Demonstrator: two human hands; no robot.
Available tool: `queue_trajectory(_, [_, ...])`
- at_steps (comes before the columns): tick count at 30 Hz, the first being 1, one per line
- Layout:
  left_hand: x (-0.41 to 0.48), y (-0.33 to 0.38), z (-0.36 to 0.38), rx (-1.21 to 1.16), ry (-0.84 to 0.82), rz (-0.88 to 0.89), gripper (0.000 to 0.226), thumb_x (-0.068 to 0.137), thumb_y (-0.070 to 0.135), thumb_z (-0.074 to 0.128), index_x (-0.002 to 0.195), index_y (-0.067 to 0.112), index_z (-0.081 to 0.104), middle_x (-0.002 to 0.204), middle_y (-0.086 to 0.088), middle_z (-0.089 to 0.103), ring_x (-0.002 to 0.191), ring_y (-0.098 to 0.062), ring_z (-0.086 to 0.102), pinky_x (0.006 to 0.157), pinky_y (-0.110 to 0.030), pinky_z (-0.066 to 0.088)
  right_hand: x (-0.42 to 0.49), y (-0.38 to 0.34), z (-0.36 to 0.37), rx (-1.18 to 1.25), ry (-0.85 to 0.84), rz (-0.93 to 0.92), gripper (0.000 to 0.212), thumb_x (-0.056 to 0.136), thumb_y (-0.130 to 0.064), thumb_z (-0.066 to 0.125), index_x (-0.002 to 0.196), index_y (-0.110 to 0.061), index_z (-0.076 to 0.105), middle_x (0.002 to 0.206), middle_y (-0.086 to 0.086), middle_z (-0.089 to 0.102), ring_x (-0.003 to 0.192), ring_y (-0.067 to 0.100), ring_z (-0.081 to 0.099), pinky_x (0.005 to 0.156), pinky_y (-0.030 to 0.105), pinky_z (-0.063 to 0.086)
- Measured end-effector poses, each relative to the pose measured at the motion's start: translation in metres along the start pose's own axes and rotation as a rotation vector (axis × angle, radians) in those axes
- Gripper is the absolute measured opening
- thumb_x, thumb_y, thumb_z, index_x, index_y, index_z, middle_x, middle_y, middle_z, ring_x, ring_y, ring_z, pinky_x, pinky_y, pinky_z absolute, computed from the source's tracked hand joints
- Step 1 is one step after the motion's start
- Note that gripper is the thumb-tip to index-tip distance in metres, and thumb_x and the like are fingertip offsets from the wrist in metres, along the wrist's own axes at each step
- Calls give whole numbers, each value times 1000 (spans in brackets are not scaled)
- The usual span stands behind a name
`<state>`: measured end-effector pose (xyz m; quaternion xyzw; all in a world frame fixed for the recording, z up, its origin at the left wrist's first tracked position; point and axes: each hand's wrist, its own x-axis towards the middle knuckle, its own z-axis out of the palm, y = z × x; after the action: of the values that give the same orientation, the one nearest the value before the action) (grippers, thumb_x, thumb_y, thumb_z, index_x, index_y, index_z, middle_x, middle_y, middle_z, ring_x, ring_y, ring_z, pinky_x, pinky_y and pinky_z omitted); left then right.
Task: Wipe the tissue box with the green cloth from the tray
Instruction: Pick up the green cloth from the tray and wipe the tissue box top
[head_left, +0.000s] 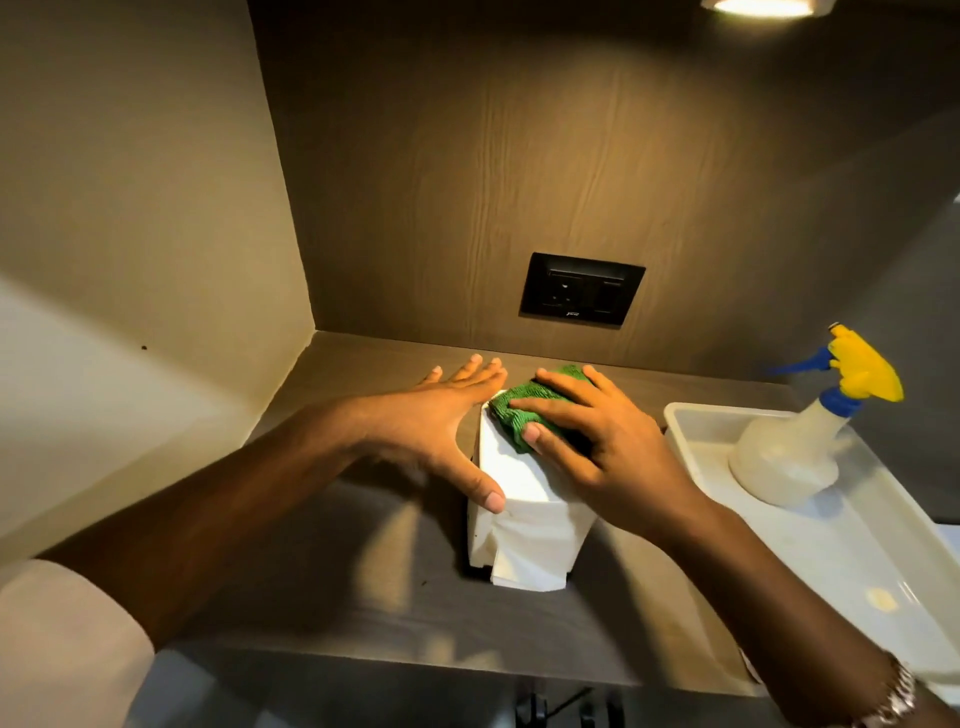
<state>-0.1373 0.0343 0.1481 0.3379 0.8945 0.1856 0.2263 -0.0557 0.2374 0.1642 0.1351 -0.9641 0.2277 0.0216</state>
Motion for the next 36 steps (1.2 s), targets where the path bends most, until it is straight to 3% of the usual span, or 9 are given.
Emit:
queue_trajectory(7, [-1, 0, 4, -44, 12, 1, 134, 55, 68, 75, 148, 27, -12, 159, 8, -20, 135, -1, -29, 109, -35, -23, -50, 21, 8, -15, -2, -136, 46, 86, -70, 31, 130, -58, 41, 153, -27, 27, 149, 15, 5, 113, 51, 28])
queue_trajectory(11, [1, -2, 0, -62, -17, -20, 131, 56, 68, 75, 148, 31, -11, 159, 6, -19, 127, 1, -28, 101, -33, -27, -9, 10, 1, -116, -36, -116, 48, 88, -63, 35, 134, -50, 41, 154, -18, 31, 148, 21, 12, 111, 56, 33])
queue_trajectory(16, [2, -2, 0, -42, -12, -28, 133, 52, 72, 73, 148, 32, -10, 160, 6, -17, 126, 1, -25, 100, -34, -26, 10, 1, -1, -178, -20, -42, 43, 93, -46, 47, 135, -42, 45, 152, -9, 38, 144, 23, 24, 113, 50, 33])
queue_trajectory(21, [0, -3, 7, -85, 60, -2, 137, 49, 68, 78, 150, 28, -6, 160, 5, -12, 135, -1, -22, 107, -35, -23, -40, 3, 1, -162, 9, -128, 44, 89, -55, 41, 131, -45, 48, 149, -13, 42, 144, 24, 25, 107, 49, 41])
queue_trajectory(25, [-2, 0, 7, -181, 67, -45, 133, 51, 58, 84, 149, 33, -3, 161, 5, -11, 139, -15, -21, 110, -40, -14, -14, -1, -2, -174, 25, -108, 40, 91, -52, 46, 130, -44, 49, 149, -11, 43, 142, 23, 29, 111, 49, 36])
queue_trajectory(28, [-5, 0, 5, -210, 46, -89, 133, 49, 60, 84, 147, 39, -4, 161, 5, -11, 146, -27, -13, 118, -55, 13, 19, -8, 3, -231, 79, -75, 38, 94, -42, 48, 131, -39, 51, 145, -3, 49, 134, 22, 39, 106, 40, 37])
queue_trajectory(32, [-6, 0, 4, -171, 28, -101, 136, 44, 67, 81, 147, 42, -4, 160, 9, -13, 145, -30, -17, 117, -51, -8, -1, -3, 4, -232, 135, -107, 35, 93, -36, 51, 128, -37, 54, 141, -3, 52, 127, 24, 43, 96, 39, 46])
queue_trajectory(36, [-5, 7, -1, -141, -6, -118, 135, 46, 64, 82, 148, 39, -3, 160, 7, -15, 145, -29, -17, 118, -55, -5, -60, 8, -1, -229, 88, -206, 45, 85, -27, 68, 126, -41, 54, 144, -8, 50, 135, 29, 40, 98, 51, 49])
